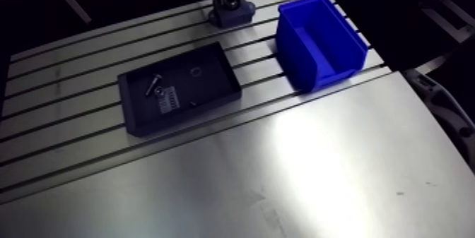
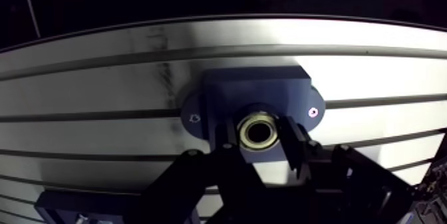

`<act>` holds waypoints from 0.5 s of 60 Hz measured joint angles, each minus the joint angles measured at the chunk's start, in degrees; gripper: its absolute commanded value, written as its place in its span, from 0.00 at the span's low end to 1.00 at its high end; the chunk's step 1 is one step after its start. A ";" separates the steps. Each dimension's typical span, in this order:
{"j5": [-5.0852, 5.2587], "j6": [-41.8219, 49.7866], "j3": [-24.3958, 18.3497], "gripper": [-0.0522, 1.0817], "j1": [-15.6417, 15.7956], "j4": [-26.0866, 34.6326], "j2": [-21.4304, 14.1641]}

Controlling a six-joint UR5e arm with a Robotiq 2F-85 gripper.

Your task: Pick up the bearing and press it into the housing until flush.

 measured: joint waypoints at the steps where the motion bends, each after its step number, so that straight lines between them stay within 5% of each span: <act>1: -0.01 0.00 0.00 0.76 0.00 0.01 0.00; 30: -0.01 0.00 0.43 0.76 0.00 -0.01 -0.18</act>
